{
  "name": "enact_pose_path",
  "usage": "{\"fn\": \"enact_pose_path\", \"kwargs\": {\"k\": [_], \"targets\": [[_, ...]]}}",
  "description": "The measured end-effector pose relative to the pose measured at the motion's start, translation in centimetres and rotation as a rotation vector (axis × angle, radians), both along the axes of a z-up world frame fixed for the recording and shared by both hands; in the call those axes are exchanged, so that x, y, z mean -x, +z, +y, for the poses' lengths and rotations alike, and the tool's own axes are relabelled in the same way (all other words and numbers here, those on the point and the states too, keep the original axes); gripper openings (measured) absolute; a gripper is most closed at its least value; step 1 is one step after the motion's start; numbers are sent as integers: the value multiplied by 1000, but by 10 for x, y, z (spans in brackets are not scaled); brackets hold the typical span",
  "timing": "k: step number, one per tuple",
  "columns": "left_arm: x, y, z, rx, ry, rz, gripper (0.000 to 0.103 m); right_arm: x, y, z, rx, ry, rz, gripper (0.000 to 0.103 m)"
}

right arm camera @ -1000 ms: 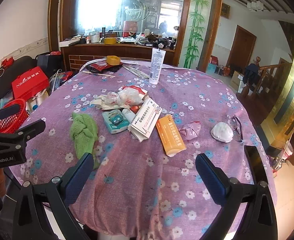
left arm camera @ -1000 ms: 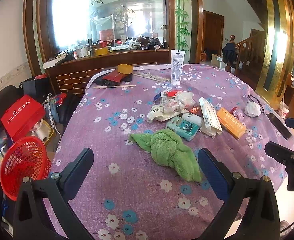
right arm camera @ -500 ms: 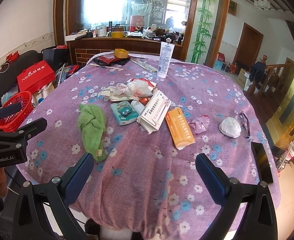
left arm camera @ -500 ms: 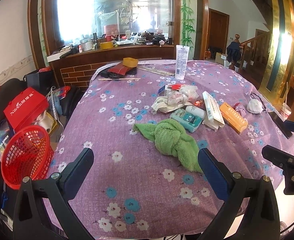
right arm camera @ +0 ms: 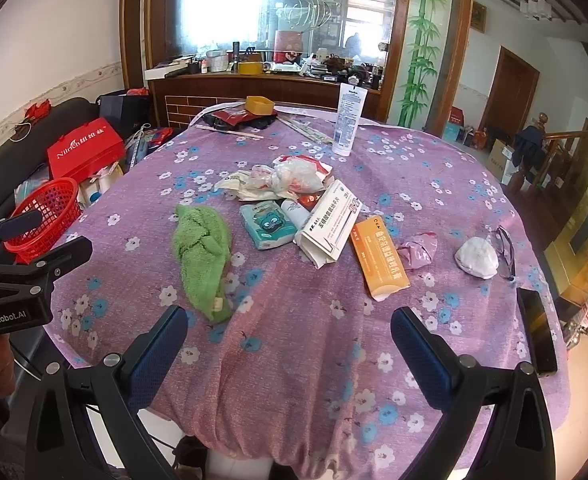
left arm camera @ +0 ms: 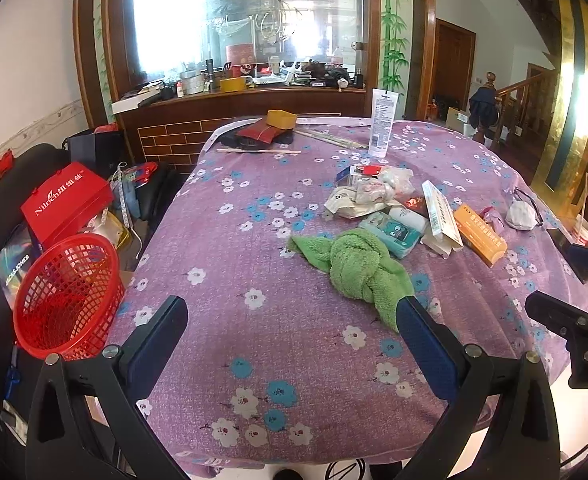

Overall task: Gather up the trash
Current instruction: 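Move both tools toward the green towel and orange box on the table, then grasp the green towel with the left gripper while the right gripper grasps the orange box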

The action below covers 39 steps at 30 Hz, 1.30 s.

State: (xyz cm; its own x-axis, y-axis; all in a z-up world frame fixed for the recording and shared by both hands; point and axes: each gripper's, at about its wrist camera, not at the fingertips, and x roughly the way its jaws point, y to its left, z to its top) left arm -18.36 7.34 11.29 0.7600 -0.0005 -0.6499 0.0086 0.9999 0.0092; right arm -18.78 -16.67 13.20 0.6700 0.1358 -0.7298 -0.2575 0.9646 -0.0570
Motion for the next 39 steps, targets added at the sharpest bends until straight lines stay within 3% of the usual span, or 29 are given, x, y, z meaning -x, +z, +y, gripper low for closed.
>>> {"fn": "enact_pose_path", "kwargs": {"k": [6, 12, 15, 17, 19, 23, 26, 29, 34, 39], "targets": [[-4, -2, -7, -7, -11, 28, 103, -4, -5, -11, -46, -13, 24, 102], [-40, -9, -21, 70, -67, 140, 103, -12, -10, -31, -109, -32, 60, 89], [-71, -23, -29, 129, -67, 247, 102, -15, -12, -42, -141, -37, 71, 75], [-90, -36, -33, 175, -62, 301, 94, -19, -15, -50, -170, -37, 86, 59], [-111, -49, -39, 189, -42, 353, 89, -25, -19, -61, -191, -53, 107, 55], [-139, -71, -46, 228, -19, 431, 88, -37, -23, -80, -177, -82, 121, 55], [-156, -81, -54, 216, -22, 458, 70, -50, -27, -95, -183, -95, 133, 55], [-169, -94, -57, 216, -10, 486, 65, -69, -29, -109, -213, -106, 150, 55], [-168, -97, -65, 163, -16, 457, 56, -107, -42, -118, -233, -92, 202, 55], [-149, -88, -61, 171, -50, 432, 49, -144, -70, -120, -238, -88, 277, 55]]}}
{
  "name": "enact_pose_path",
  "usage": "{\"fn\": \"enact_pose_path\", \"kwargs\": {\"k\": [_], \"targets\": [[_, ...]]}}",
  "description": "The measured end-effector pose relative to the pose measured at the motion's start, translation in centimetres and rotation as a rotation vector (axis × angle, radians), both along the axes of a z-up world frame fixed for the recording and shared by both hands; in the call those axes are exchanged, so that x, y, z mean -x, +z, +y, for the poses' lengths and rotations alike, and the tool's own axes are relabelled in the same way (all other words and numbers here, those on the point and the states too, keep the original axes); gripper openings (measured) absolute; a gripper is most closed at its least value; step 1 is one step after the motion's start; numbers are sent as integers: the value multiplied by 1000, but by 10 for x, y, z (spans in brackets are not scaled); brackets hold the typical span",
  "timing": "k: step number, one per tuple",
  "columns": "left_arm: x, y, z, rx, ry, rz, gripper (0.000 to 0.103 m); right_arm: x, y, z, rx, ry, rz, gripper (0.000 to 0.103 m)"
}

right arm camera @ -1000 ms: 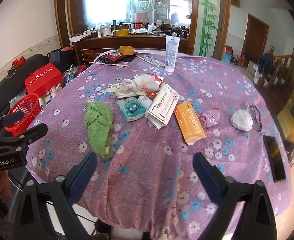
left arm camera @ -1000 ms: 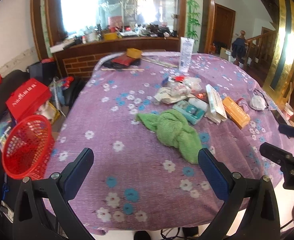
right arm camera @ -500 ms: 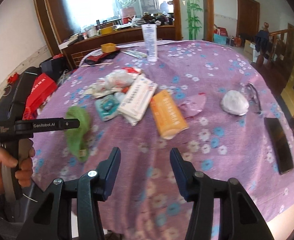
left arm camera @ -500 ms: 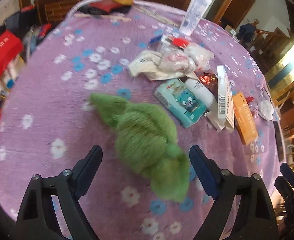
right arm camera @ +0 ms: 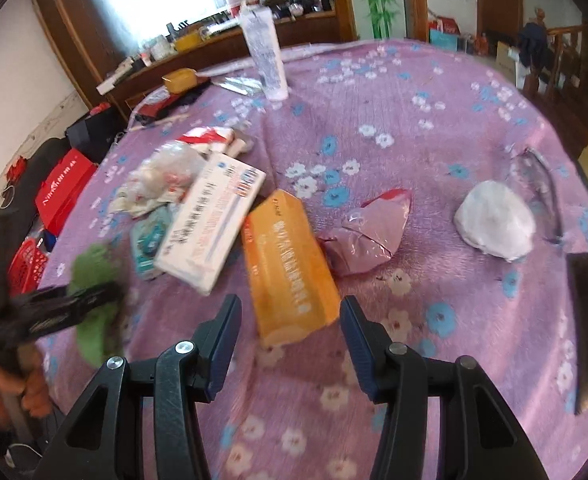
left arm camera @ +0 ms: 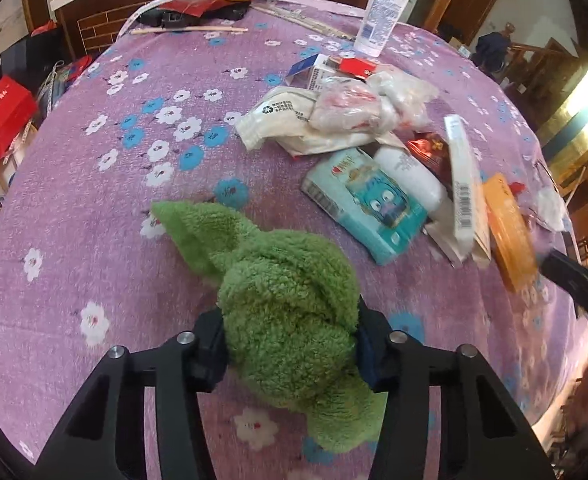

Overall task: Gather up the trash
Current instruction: 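Grasp the green towel with the left gripper while the right gripper grasps the orange box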

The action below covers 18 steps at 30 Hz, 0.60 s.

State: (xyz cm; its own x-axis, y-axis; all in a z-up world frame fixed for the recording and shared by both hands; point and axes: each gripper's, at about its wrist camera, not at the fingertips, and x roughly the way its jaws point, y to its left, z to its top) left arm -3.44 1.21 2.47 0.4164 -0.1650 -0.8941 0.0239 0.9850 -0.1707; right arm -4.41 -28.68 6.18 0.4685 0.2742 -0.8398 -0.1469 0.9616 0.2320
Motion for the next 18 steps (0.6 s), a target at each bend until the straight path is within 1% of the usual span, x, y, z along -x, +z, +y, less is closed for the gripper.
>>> {"fn": "enact_pose_path", "kwargs": {"k": [2, 6, 7, 9, 10, 11, 12, 14, 16, 18], "targets": [[10, 5, 1, -10, -12, -25, 49, -9, -10, -1, -9, 3, 22, 55], [27, 13, 3, -26, -27, -65, 49, -23, -24, 6, 9, 20, 44, 57], [30, 14, 4, -24, -25, -72, 49, -25, -25, 9, 5, 31, 40, 58], [35, 18, 7, -30, -19, -86, 49, -28, -26, 18, 23, 58, 34, 56], [37, 20, 9, -35, -17, -92, 49, -29, -26, 20, 30, 62, 30, 50], [39, 22, 10, -40, -13, -99, 49, -30, -24, 22, 26, 70, 27, 30], [41, 24, 12, -44, -10, -105, 49, -29, -23, 25, 18, 79, 33, 25], [44, 28, 14, -50, -4, -121, 49, -26, -21, 28, 36, 60, 26, 24], [47, 33, 15, -56, -4, -141, 49, -18, -14, 27, 23, 53, 4, 24], [48, 38, 14, -61, -10, -157, 49, -9, -4, 26, 41, 39, -27, 24]]}}
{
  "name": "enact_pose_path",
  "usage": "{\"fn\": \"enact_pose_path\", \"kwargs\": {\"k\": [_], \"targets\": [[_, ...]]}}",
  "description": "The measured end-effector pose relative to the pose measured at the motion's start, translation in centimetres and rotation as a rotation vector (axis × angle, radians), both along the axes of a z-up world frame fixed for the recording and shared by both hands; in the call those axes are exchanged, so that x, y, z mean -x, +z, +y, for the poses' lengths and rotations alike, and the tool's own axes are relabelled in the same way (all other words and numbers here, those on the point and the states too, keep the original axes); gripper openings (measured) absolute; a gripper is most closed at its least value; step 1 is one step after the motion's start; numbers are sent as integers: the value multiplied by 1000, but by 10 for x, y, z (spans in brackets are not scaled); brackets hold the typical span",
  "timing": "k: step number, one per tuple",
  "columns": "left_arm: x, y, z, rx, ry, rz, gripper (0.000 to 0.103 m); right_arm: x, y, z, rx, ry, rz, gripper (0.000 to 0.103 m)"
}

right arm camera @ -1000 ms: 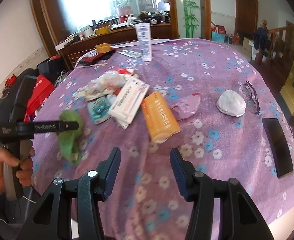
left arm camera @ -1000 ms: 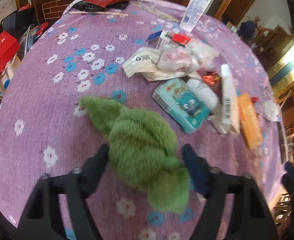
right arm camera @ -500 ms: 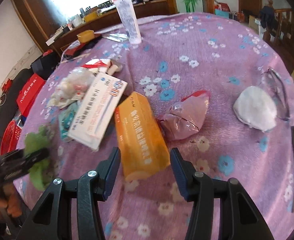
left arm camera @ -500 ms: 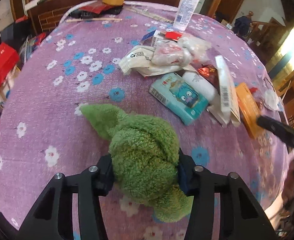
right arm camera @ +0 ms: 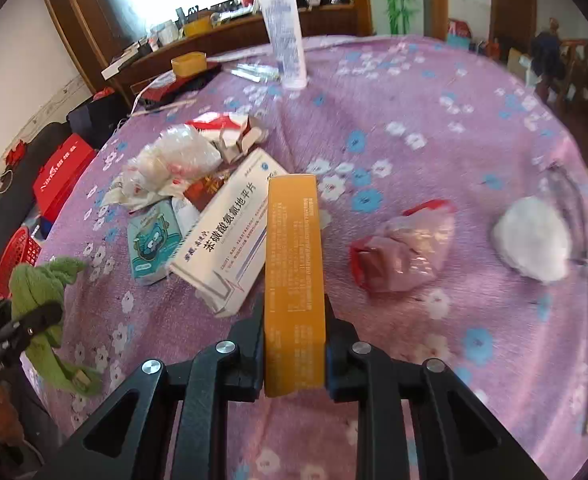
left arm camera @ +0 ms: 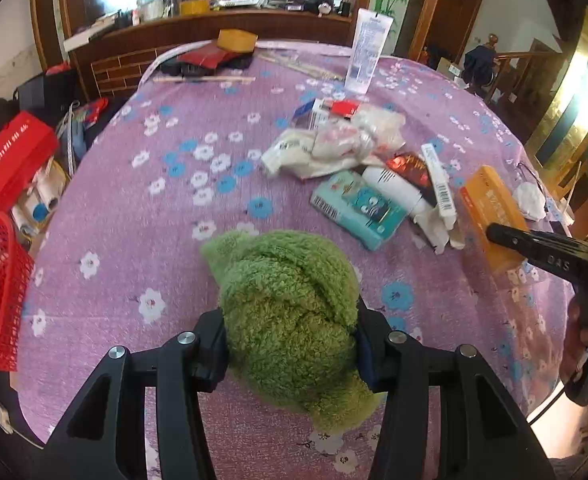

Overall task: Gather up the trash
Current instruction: 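Grasp the green towel with the left gripper while the right gripper grasps the orange box, then carry both items to the red wastebasket and open both grippers to drop them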

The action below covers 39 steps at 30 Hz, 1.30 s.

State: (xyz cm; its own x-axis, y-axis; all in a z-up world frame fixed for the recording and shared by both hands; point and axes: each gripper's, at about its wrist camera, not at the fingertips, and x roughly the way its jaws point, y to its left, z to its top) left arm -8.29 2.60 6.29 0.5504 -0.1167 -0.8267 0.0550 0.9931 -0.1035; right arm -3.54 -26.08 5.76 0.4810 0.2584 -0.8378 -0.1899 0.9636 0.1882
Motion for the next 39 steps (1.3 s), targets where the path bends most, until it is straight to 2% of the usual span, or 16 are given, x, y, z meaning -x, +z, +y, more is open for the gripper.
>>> {"fn": "enact_pose_path", "kwargs": {"k": [4, 11, 21, 27, 39], "targets": [[-3, 12, -1, 2, 0, -27, 49, 15, 19, -4, -42, -19, -38, 24], [-4, 29, 1, -31, 2, -86, 49, 28, 40, 21, -85, 46, -64, 24], [9, 44, 46, -39, 105, -132, 49, 35, 48, 71, -94, 177, -49, 24], [25, 49, 81, -46, 179, -151, 49, 36, 55, 118, -91, 289, -48, 24], [68, 60, 191, -37, 421, -176, 49, 36, 67, 234, -128, 503, -11, 25]]}}
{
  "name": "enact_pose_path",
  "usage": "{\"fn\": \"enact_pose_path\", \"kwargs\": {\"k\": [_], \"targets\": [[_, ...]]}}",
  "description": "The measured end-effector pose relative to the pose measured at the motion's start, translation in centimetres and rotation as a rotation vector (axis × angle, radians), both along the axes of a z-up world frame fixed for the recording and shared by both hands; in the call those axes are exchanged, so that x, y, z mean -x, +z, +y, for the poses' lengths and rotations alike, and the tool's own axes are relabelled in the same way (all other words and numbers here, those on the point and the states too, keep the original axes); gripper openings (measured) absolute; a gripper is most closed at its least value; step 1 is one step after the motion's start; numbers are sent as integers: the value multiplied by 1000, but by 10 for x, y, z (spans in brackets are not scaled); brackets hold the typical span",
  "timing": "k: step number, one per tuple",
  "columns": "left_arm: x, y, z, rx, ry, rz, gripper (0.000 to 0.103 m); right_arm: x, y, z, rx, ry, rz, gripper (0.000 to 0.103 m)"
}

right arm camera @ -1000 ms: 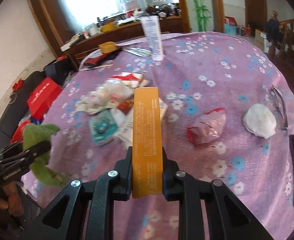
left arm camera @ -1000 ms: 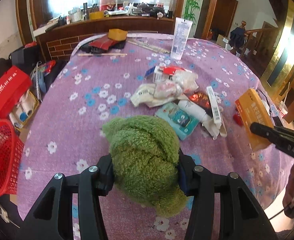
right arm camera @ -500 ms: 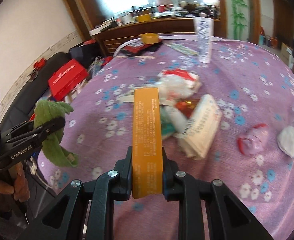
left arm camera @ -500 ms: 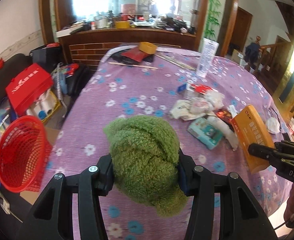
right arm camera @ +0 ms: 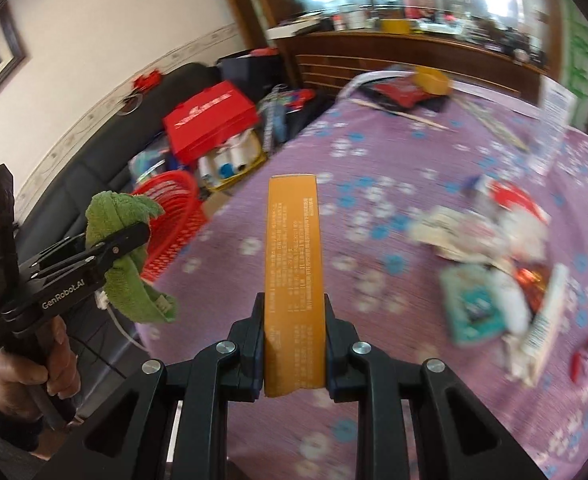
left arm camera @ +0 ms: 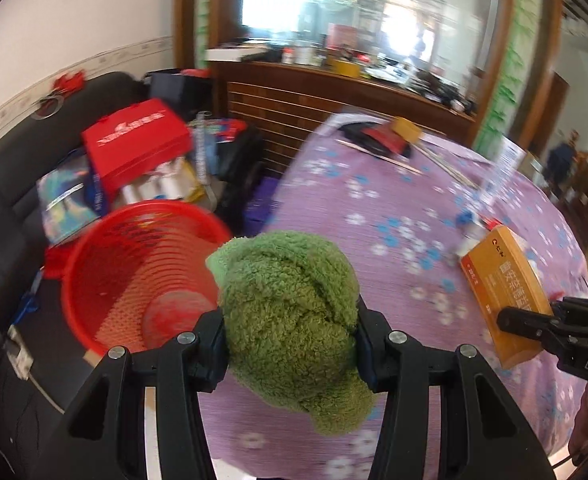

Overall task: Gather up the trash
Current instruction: 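Carry both items to the red wastebasket and open both grippers to drop them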

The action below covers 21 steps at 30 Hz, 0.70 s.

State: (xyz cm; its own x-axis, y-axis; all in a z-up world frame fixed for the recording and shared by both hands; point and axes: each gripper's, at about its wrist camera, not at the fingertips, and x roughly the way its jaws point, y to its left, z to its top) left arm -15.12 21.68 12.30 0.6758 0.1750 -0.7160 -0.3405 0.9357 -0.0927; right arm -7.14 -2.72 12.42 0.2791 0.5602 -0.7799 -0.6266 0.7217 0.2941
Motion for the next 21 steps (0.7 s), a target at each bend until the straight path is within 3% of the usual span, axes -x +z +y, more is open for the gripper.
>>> {"fn": "enact_pose_path", "kwargs": {"k": [7, 17, 21], "targets": [[19, -1, 69, 36, 110, 3, 49, 1, 0, 88, -14, 137, 43, 25], [20, -9, 138, 49, 150, 45, 50, -12, 4, 204, -30, 228, 40, 25], [14, -11, 155, 53, 167, 52, 65, -22, -1, 239, -22, 256, 56, 26]]}}
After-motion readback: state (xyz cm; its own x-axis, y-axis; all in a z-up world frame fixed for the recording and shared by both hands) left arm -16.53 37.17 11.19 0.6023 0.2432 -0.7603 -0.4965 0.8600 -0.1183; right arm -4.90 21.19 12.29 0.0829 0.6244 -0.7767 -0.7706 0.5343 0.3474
